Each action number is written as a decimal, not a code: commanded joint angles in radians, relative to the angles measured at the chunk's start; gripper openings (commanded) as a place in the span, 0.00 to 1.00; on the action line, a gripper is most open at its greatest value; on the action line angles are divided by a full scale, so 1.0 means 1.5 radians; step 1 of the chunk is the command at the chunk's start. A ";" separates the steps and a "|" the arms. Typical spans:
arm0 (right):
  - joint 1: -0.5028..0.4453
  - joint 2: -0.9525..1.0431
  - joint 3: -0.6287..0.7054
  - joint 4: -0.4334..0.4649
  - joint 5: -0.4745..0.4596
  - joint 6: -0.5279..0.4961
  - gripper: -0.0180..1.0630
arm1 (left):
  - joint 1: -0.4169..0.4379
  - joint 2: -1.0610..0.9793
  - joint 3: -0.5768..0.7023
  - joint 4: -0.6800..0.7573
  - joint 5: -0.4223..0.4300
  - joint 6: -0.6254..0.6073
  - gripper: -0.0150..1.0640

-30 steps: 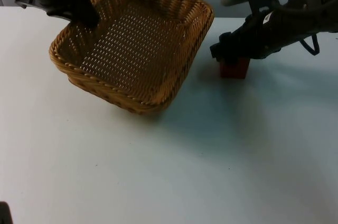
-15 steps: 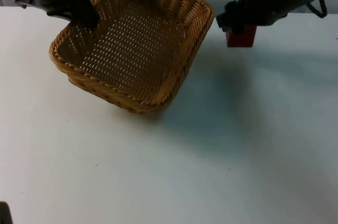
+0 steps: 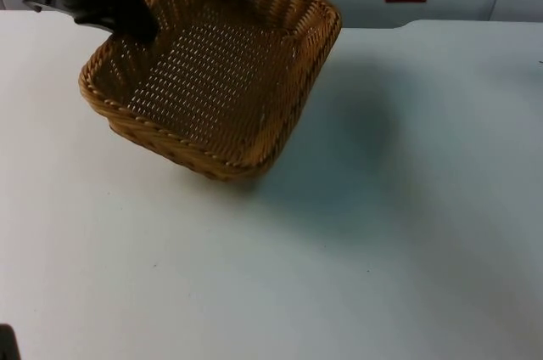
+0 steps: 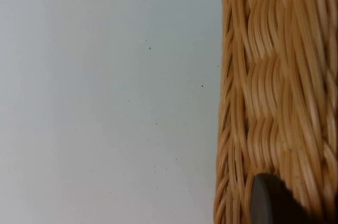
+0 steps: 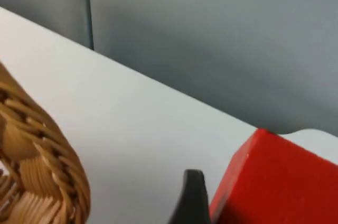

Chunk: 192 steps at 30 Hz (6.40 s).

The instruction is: Pick up the basket with the left hand and place the cube into the basket with the right hand.

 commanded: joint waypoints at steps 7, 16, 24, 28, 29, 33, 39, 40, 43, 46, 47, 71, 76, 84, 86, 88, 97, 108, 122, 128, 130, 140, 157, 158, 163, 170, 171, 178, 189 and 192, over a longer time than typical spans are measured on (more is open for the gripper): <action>0.057 -0.020 -0.068 0.094 0.086 0.005 0.54 | -0.003 -0.014 -0.007 -0.020 -0.007 -0.003 0.01; 0.133 -0.023 -0.099 0.153 0.181 0.005 0.54 | -0.003 -0.014 -0.007 -0.020 -0.009 -0.003 0.01; 0.171 -0.013 -0.099 0.190 0.237 0.006 0.54 | -0.003 -0.014 -0.007 -0.020 -0.025 -0.003 0.01; 0.179 -0.001 -0.099 0.186 0.260 0.006 0.54 | -0.003 -0.014 -0.007 -0.020 -0.035 -0.003 0.01; 0.179 0.001 -0.099 0.186 0.266 0.006 0.54 | -0.003 -0.014 -0.007 -0.020 -0.038 -0.003 0.01; 0.186 0.000 -0.099 0.185 0.272 0.006 0.54 | -0.003 -0.014 -0.007 -0.020 -0.041 -0.003 0.01; 0.186 0.000 -0.099 0.185 0.271 0.006 0.74 | -0.003 -0.014 -0.007 -0.020 -0.041 -0.003 0.01; 0.186 0.000 -0.099 0.185 0.271 0.006 0.78 | -0.003 -0.014 -0.007 -0.020 -0.041 -0.003 0.01; 0.186 0.000 -0.099 0.181 0.271 0.006 0.83 | -0.003 -0.014 -0.007 -0.020 -0.041 -0.003 0.01; 0.186 0.000 -0.099 0.168 0.271 0.006 0.84 | -0.003 -0.014 -0.007 -0.020 -0.041 -0.003 0.01; 0.186 0.000 -0.099 0.168 0.271 0.006 0.84 | -0.003 -0.014 -0.007 -0.020 -0.041 -0.003 0.01; 0.174 -0.120 -0.099 -0.061 0.260 0.085 0.84 | -0.003 -0.014 -0.007 -0.020 -0.042 -0.003 0.01; 0.138 -0.138 -0.099 -0.135 0.307 0.155 0.77 | -0.003 -0.014 -0.007 -0.020 -0.043 -0.003 0.01; 0.031 -0.173 -0.099 -0.129 0.410 0.182 0.39 | -0.003 -0.014 -0.007 -0.020 -0.044 -0.003 0.01; 0.020 -0.181 -0.099 -0.132 0.432 0.180 0.39 | -0.003 -0.014 -0.007 -0.020 -0.044 -0.003 0.01; 0.004 -0.195 -0.099 -0.155 0.465 0.162 0.39 | -0.003 -0.014 -0.007 -0.020 -0.044 -0.003 0.01; -0.050 -0.250 -0.099 -0.177 0.512 0.150 0.23 | -0.003 -0.014 -0.007 -0.020 -0.074 -0.003 0.01; -0.129 -0.325 -0.099 -0.161 0.550 0.180 0.01 | -0.003 -0.014 -0.007 -0.080 -0.004 -0.029 0.01; -0.129 -0.363 -0.099 -0.154 0.550 0.177 0.01 | -0.008 -0.014 -0.001 -0.058 0.184 -0.075 0.01; -0.129 -0.372 -0.099 -0.153 0.550 0.180 0.01 | -0.026 -0.014 0.071 -0.054 0.148 -0.068 0.01; -0.129 -0.372 -0.099 -0.153 0.550 0.180 0.01 | -0.028 -0.014 0.083 -0.054 0.141 -0.068 0.01; -0.129 -0.372 -0.099 -0.143 0.550 0.180 0.01 | -0.078 -0.014 0.118 -0.083 0.146 -0.033 0.08; -0.129 -0.372 -0.099 -0.142 0.550 0.181 0.01 | -0.103 -0.014 0.083 0.074 0.058 -0.015 0.72; -0.129 -0.372 -0.099 -0.142 0.550 0.181 0.01 | -0.103 -0.014 0.083 0.074 0.058 -0.015 0.72; -0.129 -0.372 -0.099 -0.142 0.550 0.181 0.01 | -0.094 -0.015 -0.025 0.149 0.068 -0.084 0.71; -0.129 -0.410 -0.099 -0.188 0.550 0.193 0.01 | -0.087 -0.052 -0.200 0.289 0.179 -0.161 0.00; -0.129 -0.427 -0.099 -0.192 0.550 0.199 0.01 | -0.087 -0.066 -0.212 0.314 0.189 -0.163 0.01; -0.129 -0.593 -0.063 -0.167 0.550 0.219 0.01 | -0.070 -0.199 -0.206 0.355 0.244 -0.222 0.01; -0.129 -0.997 0.326 0.014 0.398 0.229 0.01 | -0.071 -0.589 0.207 0.305 0.035 -0.224 0.01; -0.129 -1.110 0.489 0.080 0.342 0.203 0.01 | -0.071 -0.724 0.361 0.270 0.008 -0.213 0.01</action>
